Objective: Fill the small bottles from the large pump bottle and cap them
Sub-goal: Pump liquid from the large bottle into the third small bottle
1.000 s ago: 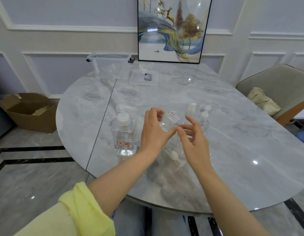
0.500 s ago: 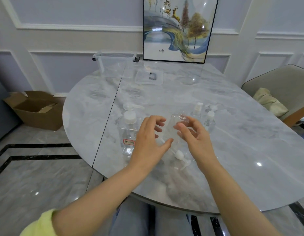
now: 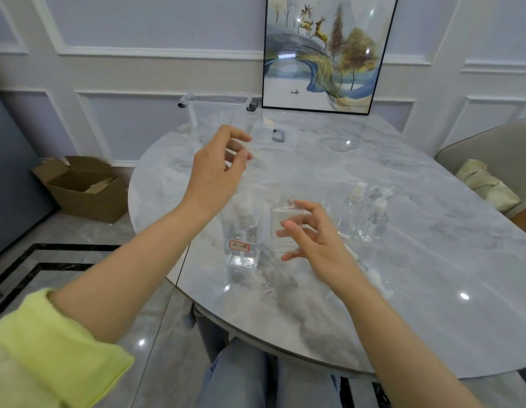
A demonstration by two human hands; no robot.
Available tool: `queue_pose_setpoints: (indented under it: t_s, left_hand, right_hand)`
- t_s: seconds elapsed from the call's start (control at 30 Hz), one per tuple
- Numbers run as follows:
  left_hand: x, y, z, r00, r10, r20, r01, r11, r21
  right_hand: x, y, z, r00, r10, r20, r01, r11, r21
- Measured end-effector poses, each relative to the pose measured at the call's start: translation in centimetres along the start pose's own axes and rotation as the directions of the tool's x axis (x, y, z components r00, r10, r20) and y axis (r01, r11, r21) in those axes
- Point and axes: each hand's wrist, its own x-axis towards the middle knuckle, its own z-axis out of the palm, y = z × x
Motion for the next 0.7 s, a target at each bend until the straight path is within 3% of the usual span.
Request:
queue_pose_setpoints:
  t_s: [0.2, 0.37, 0.7]
  left_hand:
    - [0.9, -2.3, 1.3, 0.912, -0.385, 0.143, 0.402, 0.907, -0.124]
    - [-0.1, -2.0, 2.1, 0.899, -0.425, 0.104, 0.437, 0.87, -0.228]
    - [-0.5, -2.2, 2.5, 0.912, -0.4, 0.091, 0.41, 0.9, -0.148]
  right_hand:
    - [0.5, 0.2, 1.0, 1.0, 0.013, -0.021, -0.016, 0.99, -0.137]
    - [0.6, 0.2, 1.5, 0.998, 0.008, -0.064, -0.015, 0.993, -0.119]
    - [0.8, -0.4, 1.4, 0.996, -0.063, -0.066, 0.057, 0.995, -0.084]
